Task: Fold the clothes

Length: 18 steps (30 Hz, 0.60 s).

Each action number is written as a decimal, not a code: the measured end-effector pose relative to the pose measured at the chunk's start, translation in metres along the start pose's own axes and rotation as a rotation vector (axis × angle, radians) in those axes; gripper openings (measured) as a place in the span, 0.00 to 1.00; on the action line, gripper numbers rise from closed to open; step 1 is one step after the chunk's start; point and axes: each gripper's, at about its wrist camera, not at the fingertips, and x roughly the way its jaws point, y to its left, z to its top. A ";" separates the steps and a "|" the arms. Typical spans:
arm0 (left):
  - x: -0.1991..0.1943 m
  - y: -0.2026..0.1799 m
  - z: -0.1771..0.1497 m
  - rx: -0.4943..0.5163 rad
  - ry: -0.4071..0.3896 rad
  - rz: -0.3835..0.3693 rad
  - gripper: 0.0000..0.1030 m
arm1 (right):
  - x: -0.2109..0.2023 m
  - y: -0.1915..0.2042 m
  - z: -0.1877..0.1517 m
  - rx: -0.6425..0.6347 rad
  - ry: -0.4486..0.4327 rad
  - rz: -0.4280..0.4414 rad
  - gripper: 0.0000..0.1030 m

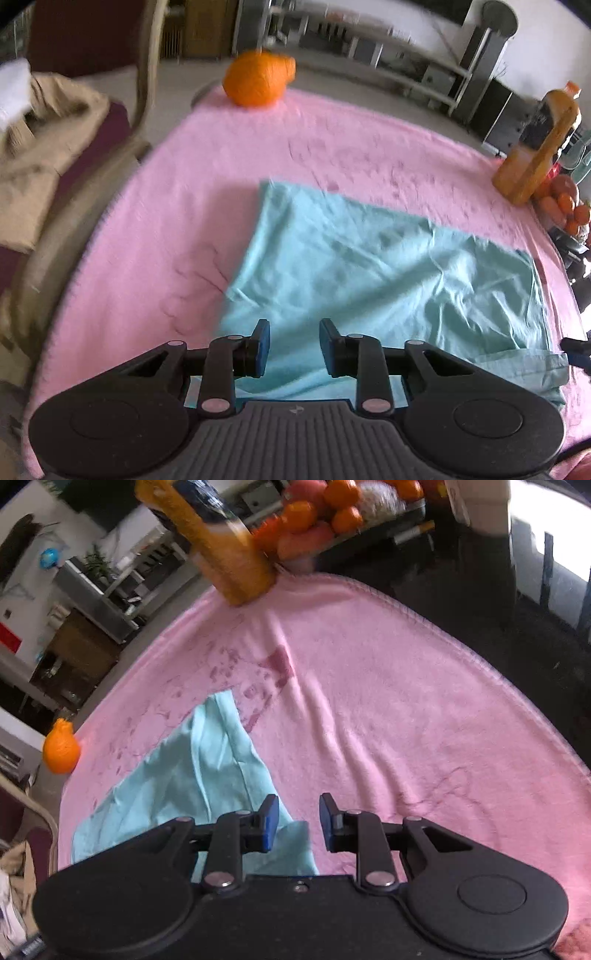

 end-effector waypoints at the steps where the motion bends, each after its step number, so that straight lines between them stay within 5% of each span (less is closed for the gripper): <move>1: 0.000 -0.003 -0.004 0.037 0.030 -0.010 0.21 | 0.005 0.000 -0.001 0.006 0.016 0.001 0.22; 4: -0.004 -0.011 -0.020 0.165 0.123 -0.041 0.14 | -0.003 0.005 -0.011 -0.093 0.082 0.025 0.18; 7: -0.034 -0.001 -0.042 0.244 0.134 -0.101 0.10 | -0.029 0.008 -0.032 -0.287 0.143 0.021 0.18; 10: -0.064 0.023 -0.053 0.249 0.049 -0.155 0.12 | -0.060 0.000 -0.050 -0.426 0.137 0.042 0.18; 14: -0.068 0.060 -0.043 0.064 -0.014 -0.075 0.15 | -0.074 -0.034 -0.043 -0.299 0.094 0.082 0.20; 18: -0.067 0.066 -0.035 0.002 -0.029 0.006 0.38 | -0.077 -0.049 -0.029 -0.150 0.047 0.111 0.28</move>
